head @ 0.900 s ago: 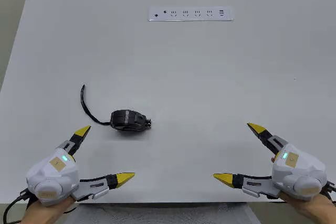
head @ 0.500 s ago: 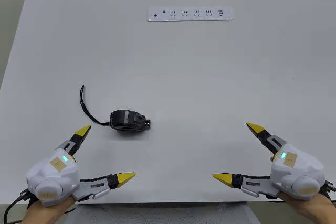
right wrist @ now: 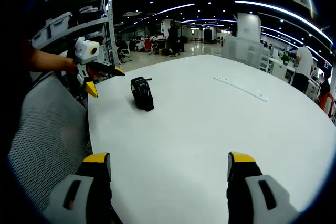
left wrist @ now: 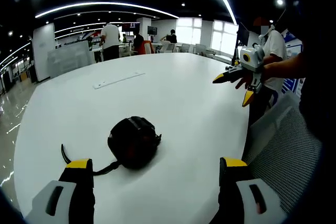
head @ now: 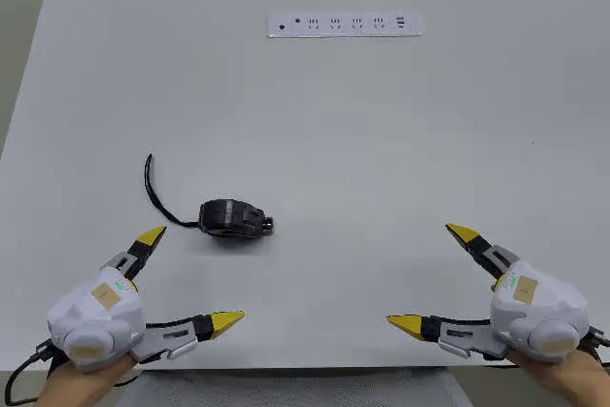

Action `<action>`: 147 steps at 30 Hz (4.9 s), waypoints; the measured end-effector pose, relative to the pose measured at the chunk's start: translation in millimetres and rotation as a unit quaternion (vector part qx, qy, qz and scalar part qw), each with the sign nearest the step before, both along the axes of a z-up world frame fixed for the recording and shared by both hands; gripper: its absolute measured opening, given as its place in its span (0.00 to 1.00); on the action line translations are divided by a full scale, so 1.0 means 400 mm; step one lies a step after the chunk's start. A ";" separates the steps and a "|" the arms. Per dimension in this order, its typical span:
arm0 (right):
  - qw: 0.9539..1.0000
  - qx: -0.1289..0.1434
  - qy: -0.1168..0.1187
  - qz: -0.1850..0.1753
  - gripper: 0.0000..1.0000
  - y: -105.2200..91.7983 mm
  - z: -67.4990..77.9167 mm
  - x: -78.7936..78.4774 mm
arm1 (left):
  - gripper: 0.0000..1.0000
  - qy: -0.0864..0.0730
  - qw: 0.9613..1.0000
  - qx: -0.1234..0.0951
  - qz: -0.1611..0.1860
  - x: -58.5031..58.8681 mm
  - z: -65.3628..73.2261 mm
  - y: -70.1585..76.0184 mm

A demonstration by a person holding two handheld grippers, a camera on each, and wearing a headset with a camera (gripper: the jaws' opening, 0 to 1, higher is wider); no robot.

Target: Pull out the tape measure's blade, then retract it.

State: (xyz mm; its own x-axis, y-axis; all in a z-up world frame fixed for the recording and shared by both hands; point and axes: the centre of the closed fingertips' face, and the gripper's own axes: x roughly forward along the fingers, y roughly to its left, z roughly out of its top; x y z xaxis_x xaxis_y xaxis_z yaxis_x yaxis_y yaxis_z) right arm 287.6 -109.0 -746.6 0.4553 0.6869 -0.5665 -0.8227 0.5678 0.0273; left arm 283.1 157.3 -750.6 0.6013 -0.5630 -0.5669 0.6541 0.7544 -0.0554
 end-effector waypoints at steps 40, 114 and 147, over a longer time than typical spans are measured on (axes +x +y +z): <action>0.984 -0.050 -0.027 0.168 0.67 0.169 -0.059 0.120 | 0.60 0.032 0.979 0.122 -0.161 0.134 -0.061 0.021; 0.957 -0.041 0.015 0.288 0.17 0.522 -0.212 0.156 | 0.27 0.094 0.943 0.170 -0.271 0.172 -0.136 0.013; 0.960 -0.064 0.019 0.271 0.11 0.525 -0.210 0.164 | 0.27 0.093 0.947 0.161 -0.263 0.171 -0.136 0.014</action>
